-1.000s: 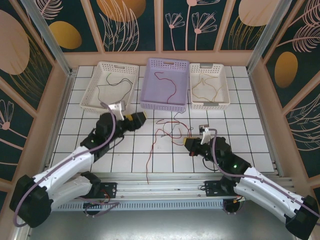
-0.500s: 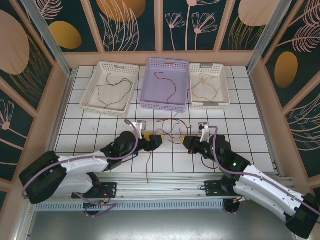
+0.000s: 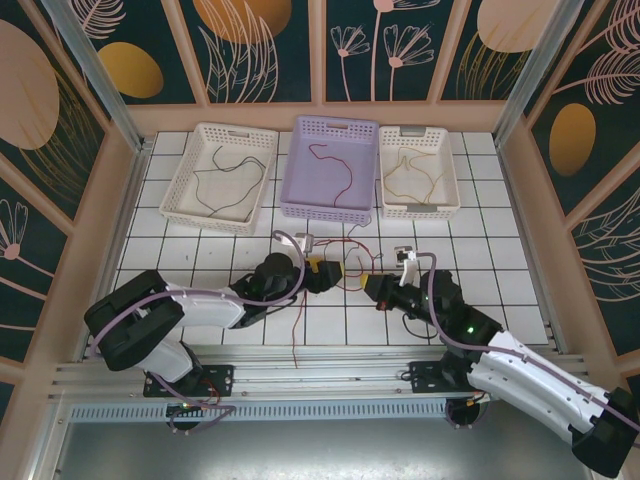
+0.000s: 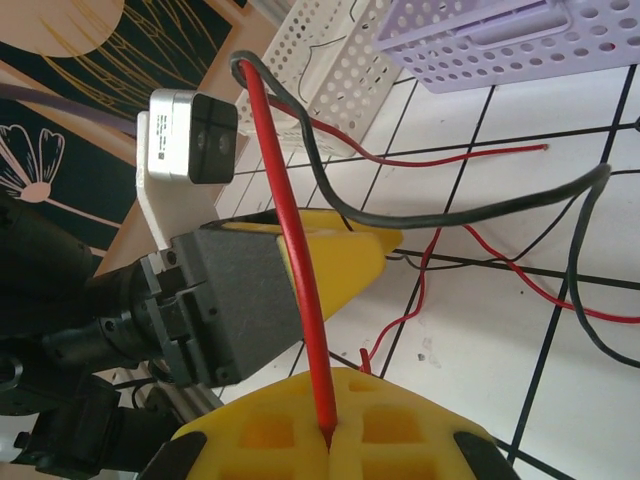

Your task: Untangle the cables

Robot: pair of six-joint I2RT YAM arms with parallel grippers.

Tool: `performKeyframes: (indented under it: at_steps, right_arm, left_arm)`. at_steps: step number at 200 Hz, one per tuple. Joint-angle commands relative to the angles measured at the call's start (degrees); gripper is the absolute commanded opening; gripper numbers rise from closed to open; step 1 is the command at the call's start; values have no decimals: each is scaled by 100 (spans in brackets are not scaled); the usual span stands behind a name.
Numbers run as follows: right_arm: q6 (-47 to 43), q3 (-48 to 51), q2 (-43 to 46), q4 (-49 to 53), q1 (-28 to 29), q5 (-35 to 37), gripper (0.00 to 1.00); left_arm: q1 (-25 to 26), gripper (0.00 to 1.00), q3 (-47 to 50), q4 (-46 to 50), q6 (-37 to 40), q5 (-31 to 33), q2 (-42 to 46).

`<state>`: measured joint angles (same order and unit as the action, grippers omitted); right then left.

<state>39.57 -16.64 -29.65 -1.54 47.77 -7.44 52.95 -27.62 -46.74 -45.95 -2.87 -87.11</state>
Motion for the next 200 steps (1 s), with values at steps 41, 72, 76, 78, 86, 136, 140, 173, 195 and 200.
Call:
performKeyframes:
  at_steps: [41,72,76,78,86,136,140,173,195,200]
  right_arm:
    - [8,-225,102,-161,57,-195,0]
    - [-15,-234,116,-94,55,-81,0]
    - [-13,-234,117,-70,50,-47,0]
    - [-12,-234,124,-62,49,-36,0]
    - [-11,-247,118,-3,50,11,0]
    - [96,-236,127,310,42,442,0]
    - [109,-222,127,325,44,484,0]
    - [208,-173,33,460,4,756,0]
    - [263,-117,-104,466,-89,734,0]
    - [283,-92,-134,442,-105,713,0]
  left_arm:
    - [49,35,-200,-299,111,76,-218]
    - [49,16,-201,-291,95,55,-186]
    - [43,13,-196,-292,89,63,-169]
    - [43,11,-186,-292,87,58,-158]
    - [44,5,-162,-287,66,59,-104]
    - [50,0,97,64,-62,228,658]
    - [50,0,111,126,-65,253,740]
    - [49,0,182,777,-53,413,1514]
    - [51,0,213,1235,-28,570,2110]
    - [52,0,214,1337,-6,604,2245]
